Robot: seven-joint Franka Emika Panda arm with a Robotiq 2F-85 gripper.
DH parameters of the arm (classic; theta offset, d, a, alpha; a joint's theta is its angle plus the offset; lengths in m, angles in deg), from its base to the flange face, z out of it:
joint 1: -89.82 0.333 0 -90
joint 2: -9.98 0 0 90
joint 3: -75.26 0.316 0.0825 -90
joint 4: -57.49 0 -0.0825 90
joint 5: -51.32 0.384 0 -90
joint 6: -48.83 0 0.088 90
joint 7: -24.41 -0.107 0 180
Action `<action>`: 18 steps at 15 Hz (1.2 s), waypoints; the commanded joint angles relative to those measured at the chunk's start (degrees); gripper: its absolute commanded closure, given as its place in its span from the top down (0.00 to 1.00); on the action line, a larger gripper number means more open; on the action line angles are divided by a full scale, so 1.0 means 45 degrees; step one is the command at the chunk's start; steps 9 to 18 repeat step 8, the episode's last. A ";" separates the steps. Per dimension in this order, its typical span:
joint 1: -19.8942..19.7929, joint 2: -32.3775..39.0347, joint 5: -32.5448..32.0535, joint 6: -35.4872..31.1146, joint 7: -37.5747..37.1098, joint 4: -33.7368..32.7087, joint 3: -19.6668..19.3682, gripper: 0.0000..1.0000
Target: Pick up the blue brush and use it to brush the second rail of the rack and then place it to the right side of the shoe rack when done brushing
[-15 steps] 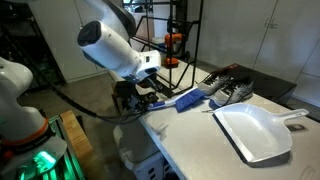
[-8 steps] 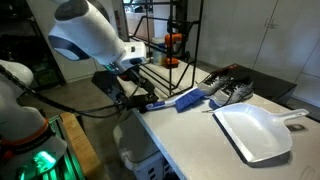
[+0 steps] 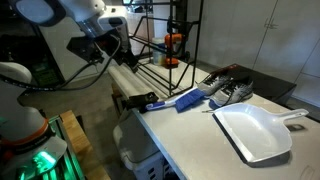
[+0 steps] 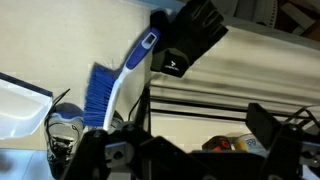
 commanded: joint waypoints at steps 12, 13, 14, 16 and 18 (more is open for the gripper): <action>0.3655 -0.0801 -0.2392 0.0363 -0.4121 -0.0591 -0.0931 1.00; 0.3655 -0.0801 -0.2392 0.0363 -0.4121 -0.0591 -0.0931 1.00; 0.3655 -0.0801 -0.2392 0.0363 -0.4121 -0.0591 -0.0931 1.00; 0.3655 -0.0801 -0.2392 0.0363 -0.4121 -0.0591 -0.0931 1.00; 0.3655 -0.0801 -0.2392 0.0363 -0.4121 -0.0591 -0.0931 1.00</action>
